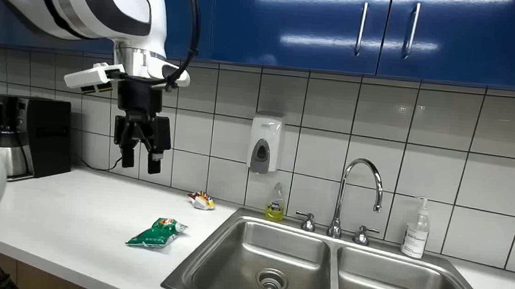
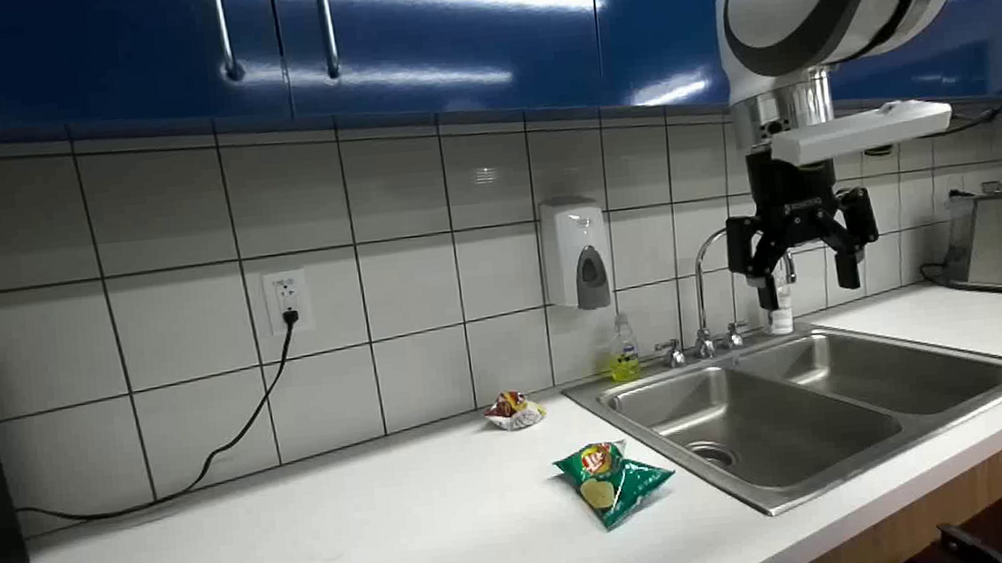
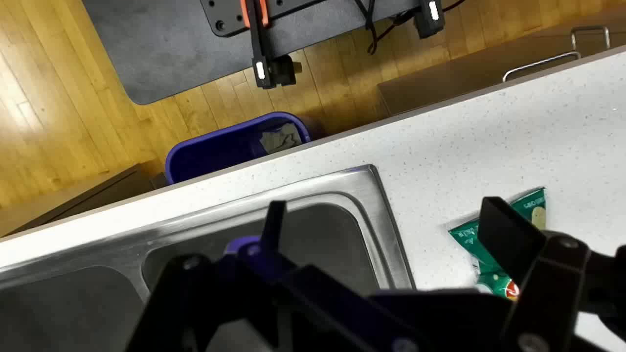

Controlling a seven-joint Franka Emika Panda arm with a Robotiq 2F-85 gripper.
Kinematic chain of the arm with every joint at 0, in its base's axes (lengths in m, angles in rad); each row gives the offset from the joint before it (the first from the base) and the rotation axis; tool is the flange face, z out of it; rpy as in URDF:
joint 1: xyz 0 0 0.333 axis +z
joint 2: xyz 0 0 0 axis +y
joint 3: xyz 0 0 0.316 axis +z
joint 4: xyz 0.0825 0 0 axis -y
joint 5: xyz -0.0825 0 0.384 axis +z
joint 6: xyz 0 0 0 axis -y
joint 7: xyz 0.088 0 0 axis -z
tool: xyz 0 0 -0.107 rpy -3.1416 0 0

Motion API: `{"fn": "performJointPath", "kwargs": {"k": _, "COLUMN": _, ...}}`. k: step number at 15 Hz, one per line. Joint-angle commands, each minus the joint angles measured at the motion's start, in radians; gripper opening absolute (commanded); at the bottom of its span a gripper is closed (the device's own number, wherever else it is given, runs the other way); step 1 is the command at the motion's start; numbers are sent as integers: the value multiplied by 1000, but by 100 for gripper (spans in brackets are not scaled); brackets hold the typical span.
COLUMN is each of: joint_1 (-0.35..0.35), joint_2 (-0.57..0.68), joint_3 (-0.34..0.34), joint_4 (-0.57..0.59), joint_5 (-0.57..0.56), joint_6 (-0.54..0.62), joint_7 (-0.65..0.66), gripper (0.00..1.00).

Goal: Put the green packet in the sink on the left.

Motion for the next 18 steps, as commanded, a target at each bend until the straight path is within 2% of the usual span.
{"fn": "performJointPath", "kwargs": {"k": 1, "joint_1": -1, "joint_2": 2, "joint_3": 1, "joint_4": 2, "joint_5": 1, "joint_6": -2, "joint_7": -1, "gripper": 100}}
{"fn": "performJointPath", "kwargs": {"k": 6, "joint_1": 16, "joint_2": 12, "joint_3": -9, "joint_4": 4, "joint_5": 17, "joint_6": -4, "joint_7": -27, "gripper": 100}}
{"fn": "performJointPath", "kwargs": {"k": 11, "joint_1": 96, "joint_2": 47, "joint_3": -18, "joint_4": 2, "joint_5": 101, "joint_6": 68, "joint_7": -94, "gripper": 100}}
{"fn": "performJointPath", "kwargs": {"k": 18, "joint_1": 161, "joint_2": 187, "joint_3": 14, "joint_4": 0, "joint_5": 129, "joint_6": 298, "joint_7": -110, "gripper": 100}}
